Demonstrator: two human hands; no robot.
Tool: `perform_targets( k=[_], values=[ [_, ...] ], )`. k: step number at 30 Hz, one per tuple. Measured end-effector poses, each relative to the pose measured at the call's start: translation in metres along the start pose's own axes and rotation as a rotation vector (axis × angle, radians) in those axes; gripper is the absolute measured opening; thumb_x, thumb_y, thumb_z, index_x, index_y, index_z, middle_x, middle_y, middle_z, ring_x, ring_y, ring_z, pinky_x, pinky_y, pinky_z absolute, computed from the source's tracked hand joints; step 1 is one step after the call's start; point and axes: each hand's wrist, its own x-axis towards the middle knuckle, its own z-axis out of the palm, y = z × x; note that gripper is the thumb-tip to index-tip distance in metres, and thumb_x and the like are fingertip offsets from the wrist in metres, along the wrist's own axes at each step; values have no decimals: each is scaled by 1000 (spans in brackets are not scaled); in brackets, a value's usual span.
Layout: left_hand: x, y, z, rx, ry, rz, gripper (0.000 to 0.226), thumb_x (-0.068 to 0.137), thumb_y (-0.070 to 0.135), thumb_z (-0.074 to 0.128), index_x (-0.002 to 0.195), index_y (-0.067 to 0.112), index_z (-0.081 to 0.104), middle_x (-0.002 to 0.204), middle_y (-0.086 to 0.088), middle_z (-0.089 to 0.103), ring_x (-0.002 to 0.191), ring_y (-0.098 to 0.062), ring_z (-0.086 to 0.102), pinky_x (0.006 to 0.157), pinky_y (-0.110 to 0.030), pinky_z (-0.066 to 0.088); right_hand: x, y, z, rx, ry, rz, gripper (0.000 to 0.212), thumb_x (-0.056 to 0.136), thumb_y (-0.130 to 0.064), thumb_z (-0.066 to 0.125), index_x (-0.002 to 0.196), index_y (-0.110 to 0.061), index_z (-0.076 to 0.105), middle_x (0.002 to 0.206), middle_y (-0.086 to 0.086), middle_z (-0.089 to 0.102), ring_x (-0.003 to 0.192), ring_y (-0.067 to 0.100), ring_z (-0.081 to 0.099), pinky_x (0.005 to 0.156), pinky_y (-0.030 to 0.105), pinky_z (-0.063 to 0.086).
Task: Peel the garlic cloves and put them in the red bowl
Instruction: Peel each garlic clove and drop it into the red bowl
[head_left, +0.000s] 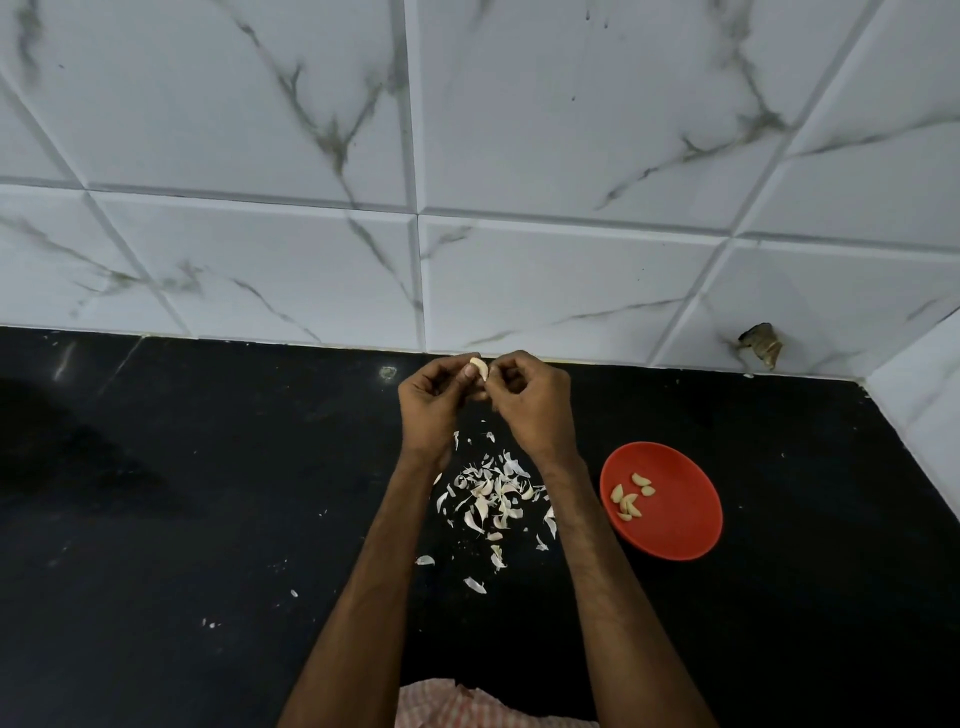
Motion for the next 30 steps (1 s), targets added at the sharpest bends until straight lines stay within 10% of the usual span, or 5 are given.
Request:
perform_targets(
  k=[17,30],
  values=[
    [3,10,-5,2,-131,-51,21,85,9,70,104,0,69,97,-10,75,86,-21,73,71,-31,62,5,-1,-4,-51,10,-183,13,88,-12,75,96,-18,66,94,-9,65,89,14,63,76,38,56],
    [7,14,-19,294,-368,-116,13,91,-7,64,96,3,71,85,-2,76,81,-14,73,72,-25,61,12,9,-28,-79,-425,-116,19,87,2,70,92,-14,60,91,-4,59,83,12,58,71,33,53]
  ],
)
